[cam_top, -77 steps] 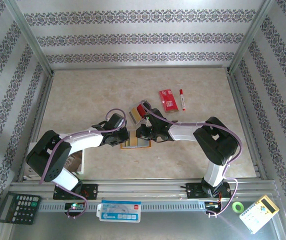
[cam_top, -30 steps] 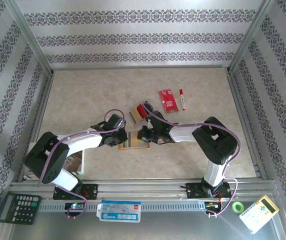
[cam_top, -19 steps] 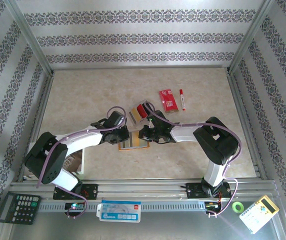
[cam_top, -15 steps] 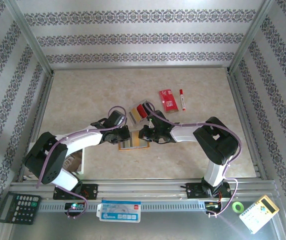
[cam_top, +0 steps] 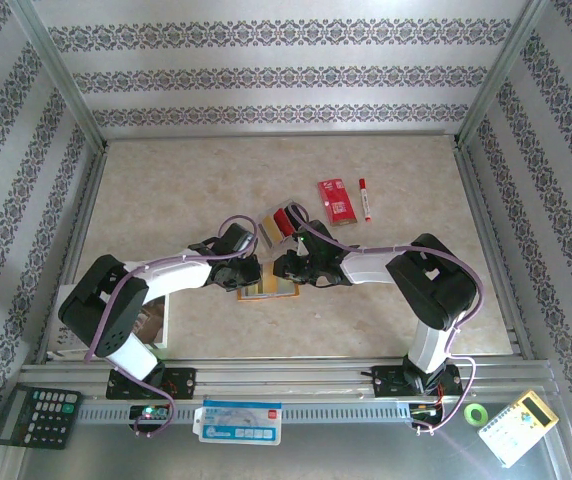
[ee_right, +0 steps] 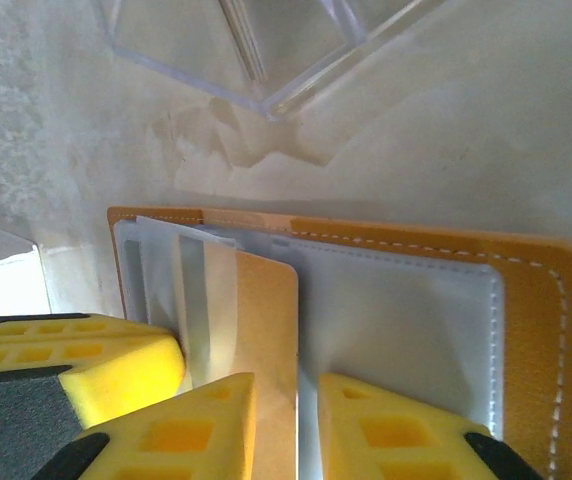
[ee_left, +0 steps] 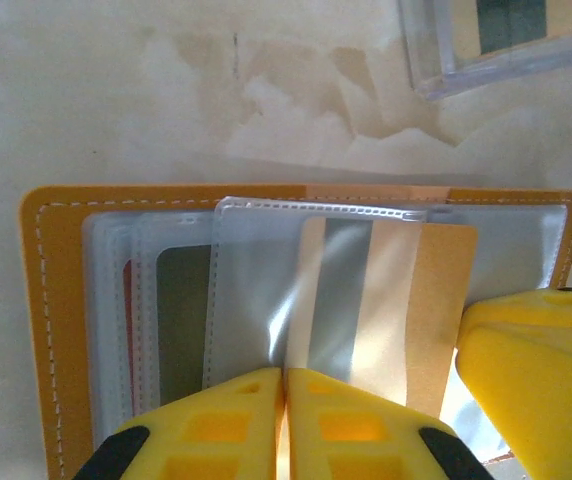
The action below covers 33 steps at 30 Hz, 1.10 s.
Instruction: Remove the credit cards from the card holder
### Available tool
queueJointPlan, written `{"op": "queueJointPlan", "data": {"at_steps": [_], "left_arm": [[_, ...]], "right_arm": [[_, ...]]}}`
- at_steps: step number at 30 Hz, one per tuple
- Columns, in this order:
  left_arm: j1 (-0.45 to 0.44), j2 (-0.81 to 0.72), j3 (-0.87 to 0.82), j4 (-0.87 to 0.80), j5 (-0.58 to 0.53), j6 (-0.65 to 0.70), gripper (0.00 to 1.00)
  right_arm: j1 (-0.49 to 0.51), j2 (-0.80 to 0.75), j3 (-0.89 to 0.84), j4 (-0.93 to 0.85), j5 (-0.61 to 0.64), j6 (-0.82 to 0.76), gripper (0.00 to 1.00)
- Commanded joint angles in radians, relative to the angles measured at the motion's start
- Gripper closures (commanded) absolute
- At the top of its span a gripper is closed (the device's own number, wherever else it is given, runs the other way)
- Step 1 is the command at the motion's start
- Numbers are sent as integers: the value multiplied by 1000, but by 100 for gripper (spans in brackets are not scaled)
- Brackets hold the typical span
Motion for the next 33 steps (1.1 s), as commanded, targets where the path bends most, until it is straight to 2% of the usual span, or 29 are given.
{"op": "queueJointPlan", "data": {"at_steps": [1, 10, 16, 21, 29, 33], "left_arm": [[7, 7, -37, -25, -32, -14, 87], [6, 9, -41, -23, -24, -13, 85], [7, -7, -44, -29, -39, -13, 81], [7, -37, -50, -46, -71, -13, 74], [7, -52, -52, -3, -52, -8, 71], [10, -98, -34, 21, -38, -3, 62]], "right_arm": [[10, 26, -5, -11, -34, -11, 75], [40, 34, 16, -13, -8, -9, 77], [42, 16, 9, -24, 32, -9, 83], [13, -46, -34, -35, 75, -24, 89], [-24, -176, -137, -41, 99, -38, 97], [-42, -292, -177, -39, 108, -94, 100]]}}
